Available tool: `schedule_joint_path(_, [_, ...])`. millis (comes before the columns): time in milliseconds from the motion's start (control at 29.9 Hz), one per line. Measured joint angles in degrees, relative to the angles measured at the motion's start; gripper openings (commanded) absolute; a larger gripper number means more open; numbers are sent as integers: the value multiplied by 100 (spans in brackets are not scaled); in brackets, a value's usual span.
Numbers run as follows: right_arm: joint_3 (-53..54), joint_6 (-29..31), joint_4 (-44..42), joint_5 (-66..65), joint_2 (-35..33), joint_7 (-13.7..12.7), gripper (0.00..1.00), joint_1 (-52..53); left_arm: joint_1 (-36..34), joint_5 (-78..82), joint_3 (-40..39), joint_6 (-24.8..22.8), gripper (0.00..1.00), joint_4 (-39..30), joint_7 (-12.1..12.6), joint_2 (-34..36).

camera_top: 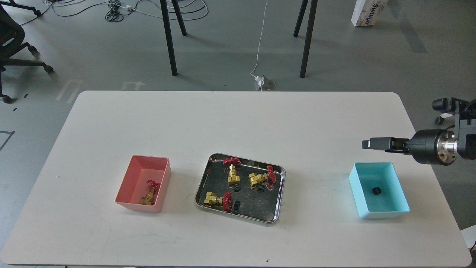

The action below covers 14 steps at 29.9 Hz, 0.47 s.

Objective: Place valve in pink box and gear in blue box
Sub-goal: 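Release the gear in the light-blue box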

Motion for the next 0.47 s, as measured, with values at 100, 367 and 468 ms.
schedule_joint_path(100, [1244, -110, -420, 1261, 152, -45, 92, -85, -13, -99, -4, 15, 94, 34, 0, -246])
schedule_joint_path(367, [3194, -1743, -2890, 3899, 1846, -477, 97, -157, -260, -317, 7, 102, 94, 684, 99, -1473])
schedule_joint_path(468, [3428, -2462, -3458, 4063, 2383, -499, 98, -189, -266, -314, 59, 270, 94, 927, 165, -1851])
